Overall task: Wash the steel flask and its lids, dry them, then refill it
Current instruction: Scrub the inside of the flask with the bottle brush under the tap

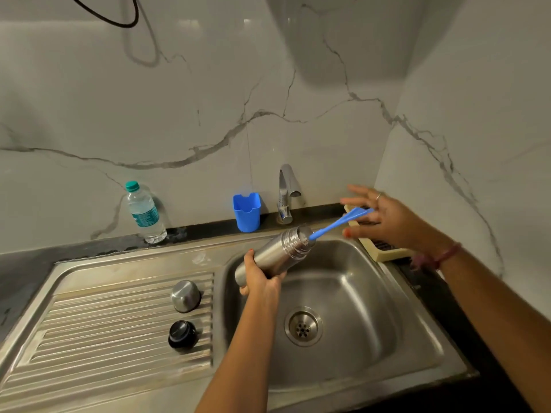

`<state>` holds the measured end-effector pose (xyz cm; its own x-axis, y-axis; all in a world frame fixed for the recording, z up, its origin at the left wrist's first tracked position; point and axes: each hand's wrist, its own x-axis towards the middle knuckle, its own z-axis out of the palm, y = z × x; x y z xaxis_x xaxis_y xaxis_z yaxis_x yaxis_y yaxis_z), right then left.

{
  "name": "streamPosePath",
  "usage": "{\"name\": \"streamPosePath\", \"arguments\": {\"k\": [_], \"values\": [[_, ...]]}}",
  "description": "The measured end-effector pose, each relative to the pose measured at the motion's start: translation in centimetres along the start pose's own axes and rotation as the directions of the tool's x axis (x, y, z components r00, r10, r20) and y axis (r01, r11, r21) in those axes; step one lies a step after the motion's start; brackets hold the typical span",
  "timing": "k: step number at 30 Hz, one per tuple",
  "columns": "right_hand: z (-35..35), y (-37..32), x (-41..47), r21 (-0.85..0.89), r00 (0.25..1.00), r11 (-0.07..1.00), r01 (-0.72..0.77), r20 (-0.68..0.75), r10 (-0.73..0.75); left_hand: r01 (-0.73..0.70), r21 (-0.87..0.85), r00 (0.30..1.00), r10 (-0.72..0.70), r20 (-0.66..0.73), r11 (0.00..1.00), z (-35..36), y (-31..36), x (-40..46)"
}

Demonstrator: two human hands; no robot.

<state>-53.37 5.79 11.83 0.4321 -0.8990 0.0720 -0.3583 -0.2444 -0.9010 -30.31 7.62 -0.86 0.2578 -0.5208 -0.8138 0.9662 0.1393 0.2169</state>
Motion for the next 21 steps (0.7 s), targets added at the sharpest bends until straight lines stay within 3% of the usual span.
{"name": "streamPosePath", "arguments": {"k": [3, 5, 7, 9, 10, 12, 14, 17, 19, 21], "values": [[-1.7, -2.0, -0.4, -0.148, 0.989, 0.979, 0.142, -0.026, -0.147, 0.004, 0.041, 1.000, -0.004, 0.013, 0.999, -0.3, 0.1, 1.0], [-1.7, -3.4, -0.4, -0.414, 0.963, 0.870, 0.267, 0.088, -0.254, 0.016, 0.061, 1.000, -0.015, -0.016, 0.998, -0.4, 0.1, 1.1], [-0.6, -3.4, 0.0, -0.762, 0.926, 0.527, 0.377, 0.307, -0.218, -0.012, 0.106, 0.998, 0.018, -0.064, 0.994, -0.4, 0.0, 0.6], [1.1, -2.1, 0.6, -0.894, 0.899, 0.107, 0.434, 0.424, -0.105, -0.029, 0.121, 0.996, 0.039, -0.077, 0.992, -0.4, -0.2, 0.8], [2.0, -1.2, 0.8, -0.886, 0.883, -0.034, 0.462, 0.463, -0.082, -0.028, 0.134, 0.996, 0.038, -0.075, 0.991, -0.5, -0.4, 0.9], [3.5, -0.2, 0.8, -0.870, 0.877, -0.146, 0.472, 0.480, -0.028, -0.028, 0.167, 0.996, 0.040, -0.073, 0.986, -0.6, -0.6, 0.7], [3.9, 0.1, 0.9, -0.891, 0.900, -0.134, 0.434, 0.436, 0.016, -0.042, 0.207, 0.995, 0.060, -0.079, 0.977, -0.6, -0.5, 0.7], [4.4, 0.3, 0.7, -0.911, 0.910, -0.007, 0.412, 0.411, 0.054, -0.070, 0.240, 0.994, 0.087, -0.060, 0.968, -0.3, -0.2, 0.8], [5.1, 0.3, 0.6, -0.920, 0.915, 0.151, 0.362, 0.382, 0.131, -0.093, 0.244, 0.994, 0.103, -0.028, 0.965, -0.3, -0.2, 1.0], [4.9, 0.7, 1.8, -0.887, 0.848, 0.430, 0.167, 0.352, 0.396, -0.121, 0.251, 0.992, 0.121, 0.016, 0.960, -0.3, -0.2, 1.1]]}}
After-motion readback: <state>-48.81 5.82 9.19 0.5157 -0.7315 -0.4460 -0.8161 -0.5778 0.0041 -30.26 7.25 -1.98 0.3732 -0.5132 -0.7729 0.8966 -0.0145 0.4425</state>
